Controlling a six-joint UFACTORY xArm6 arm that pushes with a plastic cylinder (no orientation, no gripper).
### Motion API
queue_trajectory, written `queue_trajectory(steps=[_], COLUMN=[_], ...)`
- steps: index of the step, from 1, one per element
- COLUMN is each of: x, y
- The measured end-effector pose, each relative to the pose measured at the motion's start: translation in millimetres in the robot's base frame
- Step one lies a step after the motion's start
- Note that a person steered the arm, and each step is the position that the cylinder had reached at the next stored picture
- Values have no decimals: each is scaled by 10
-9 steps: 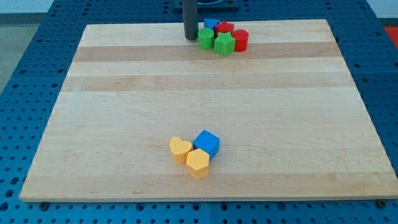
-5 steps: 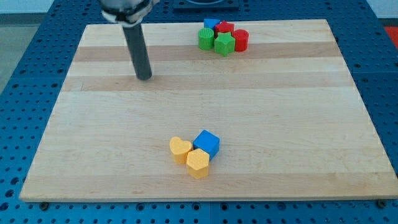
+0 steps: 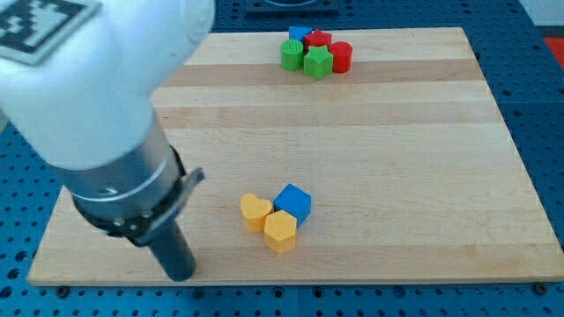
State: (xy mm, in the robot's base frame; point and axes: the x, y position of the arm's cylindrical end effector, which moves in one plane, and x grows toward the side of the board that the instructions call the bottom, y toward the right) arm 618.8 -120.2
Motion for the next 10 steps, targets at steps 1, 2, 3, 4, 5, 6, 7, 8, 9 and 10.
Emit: queue_trajectory(steps=[1, 2, 3, 4, 5, 6, 7, 8, 9, 10], x=[-13, -13, -78, -270, -301, -291, -291, -294, -388, -619], y=[406, 912, 1296, 1341, 1213, 900, 556, 304, 180, 40])
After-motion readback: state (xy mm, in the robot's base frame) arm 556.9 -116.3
